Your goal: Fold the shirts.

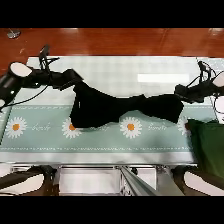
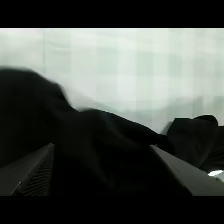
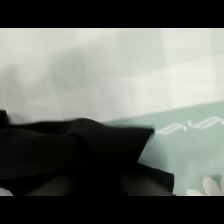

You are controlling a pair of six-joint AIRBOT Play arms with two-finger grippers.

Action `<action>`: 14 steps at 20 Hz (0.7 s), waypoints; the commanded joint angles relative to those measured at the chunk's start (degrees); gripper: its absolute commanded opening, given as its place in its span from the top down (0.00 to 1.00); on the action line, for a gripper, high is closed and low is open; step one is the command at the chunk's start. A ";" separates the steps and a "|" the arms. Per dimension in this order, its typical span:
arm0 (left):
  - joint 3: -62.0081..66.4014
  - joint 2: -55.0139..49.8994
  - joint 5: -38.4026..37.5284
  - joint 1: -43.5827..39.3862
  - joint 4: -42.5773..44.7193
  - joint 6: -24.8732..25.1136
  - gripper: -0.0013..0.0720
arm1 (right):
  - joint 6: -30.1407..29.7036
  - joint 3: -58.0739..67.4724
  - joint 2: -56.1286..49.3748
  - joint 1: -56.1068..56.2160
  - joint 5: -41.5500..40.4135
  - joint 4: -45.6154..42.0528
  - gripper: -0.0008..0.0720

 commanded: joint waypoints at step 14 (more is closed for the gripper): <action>-37.86 12.74 -13.77 18.32 -5.18 8.79 0.03 | -19.21 -18.71 8.15 -25.83 7.23 23.23 0.13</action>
